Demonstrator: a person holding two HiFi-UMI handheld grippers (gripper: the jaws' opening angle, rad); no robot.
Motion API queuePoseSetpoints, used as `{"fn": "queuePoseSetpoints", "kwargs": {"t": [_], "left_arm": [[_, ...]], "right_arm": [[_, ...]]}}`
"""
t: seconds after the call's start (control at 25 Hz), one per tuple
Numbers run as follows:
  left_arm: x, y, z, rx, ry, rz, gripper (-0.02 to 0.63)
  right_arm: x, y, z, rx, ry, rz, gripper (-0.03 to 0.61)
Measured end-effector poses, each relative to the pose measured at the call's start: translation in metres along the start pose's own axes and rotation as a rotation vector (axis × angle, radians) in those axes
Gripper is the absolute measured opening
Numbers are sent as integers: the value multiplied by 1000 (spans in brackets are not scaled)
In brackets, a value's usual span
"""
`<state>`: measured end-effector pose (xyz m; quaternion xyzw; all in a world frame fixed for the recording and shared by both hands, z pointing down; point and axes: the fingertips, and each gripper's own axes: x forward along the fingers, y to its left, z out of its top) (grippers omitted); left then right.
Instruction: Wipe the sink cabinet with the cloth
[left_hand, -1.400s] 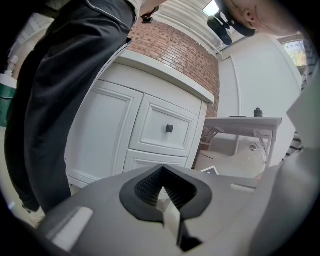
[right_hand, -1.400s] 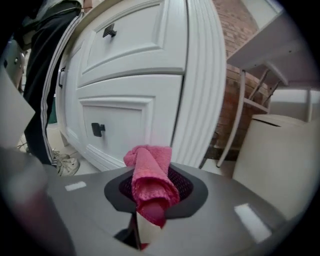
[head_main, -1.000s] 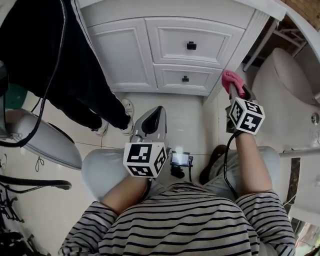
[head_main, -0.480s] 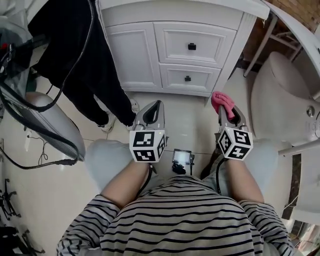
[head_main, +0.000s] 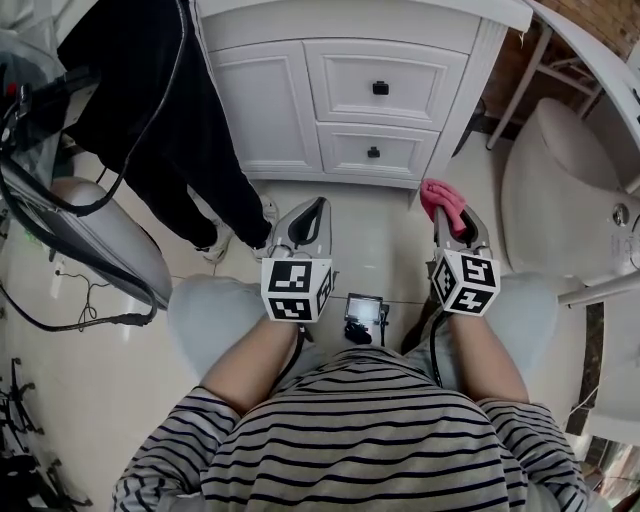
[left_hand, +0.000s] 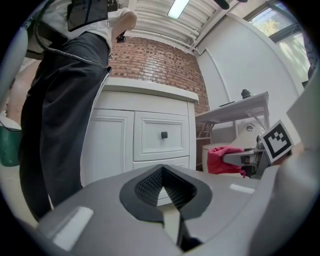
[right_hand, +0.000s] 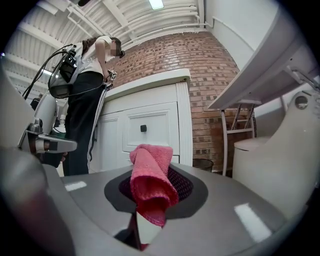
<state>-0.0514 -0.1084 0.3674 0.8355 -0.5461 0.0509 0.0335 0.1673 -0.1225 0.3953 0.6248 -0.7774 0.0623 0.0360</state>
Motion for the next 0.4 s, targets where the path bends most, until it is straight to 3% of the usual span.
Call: {"fn": "queuePoseSetpoints", "kwargs": {"t": [0.4], "left_arm": [[4,-1,3,-12,-10,-6,-6]], "right_arm": [[7,-2,3,3,-4,-3,91]]}}
